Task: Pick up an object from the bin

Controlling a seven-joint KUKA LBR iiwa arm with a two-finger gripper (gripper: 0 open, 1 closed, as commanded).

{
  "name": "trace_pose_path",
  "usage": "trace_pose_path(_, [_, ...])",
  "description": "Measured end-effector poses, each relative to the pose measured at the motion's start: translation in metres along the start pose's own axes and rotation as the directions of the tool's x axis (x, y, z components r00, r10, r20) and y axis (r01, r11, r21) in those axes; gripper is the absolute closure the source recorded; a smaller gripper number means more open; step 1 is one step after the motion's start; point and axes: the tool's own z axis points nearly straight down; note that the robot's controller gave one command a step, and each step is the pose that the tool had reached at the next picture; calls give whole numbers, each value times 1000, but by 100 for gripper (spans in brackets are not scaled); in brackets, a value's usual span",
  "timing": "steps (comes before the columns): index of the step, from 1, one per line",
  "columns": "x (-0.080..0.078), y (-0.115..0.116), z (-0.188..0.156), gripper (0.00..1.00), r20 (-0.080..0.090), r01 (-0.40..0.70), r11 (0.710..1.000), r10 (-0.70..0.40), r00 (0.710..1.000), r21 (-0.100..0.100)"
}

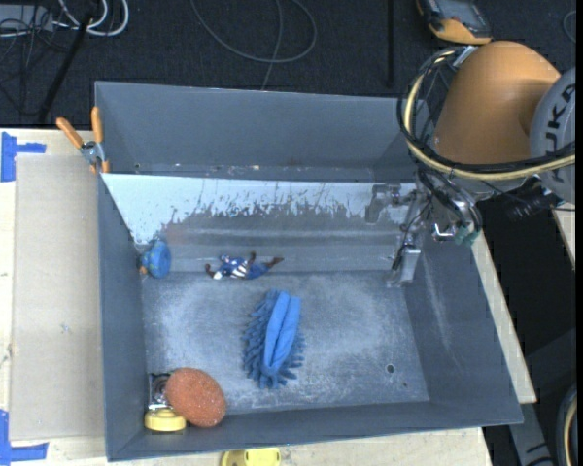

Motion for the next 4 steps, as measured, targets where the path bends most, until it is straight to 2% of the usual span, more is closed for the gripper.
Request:
trace_pose_path(1, [-1, 0, -5, 0, 8, 1, 1000, -1, 1000, 1])
trace_pose_path(2, [8, 24, 38, 0, 14, 50, 999, -50, 999, 3])
trace_pose_path(3, [24, 55, 74, 0, 6, 19, 1000, -19, 1000, 0])
trace_pose_path(4, [24, 62, 81, 0, 8, 21, 1000, -21, 1000, 1])
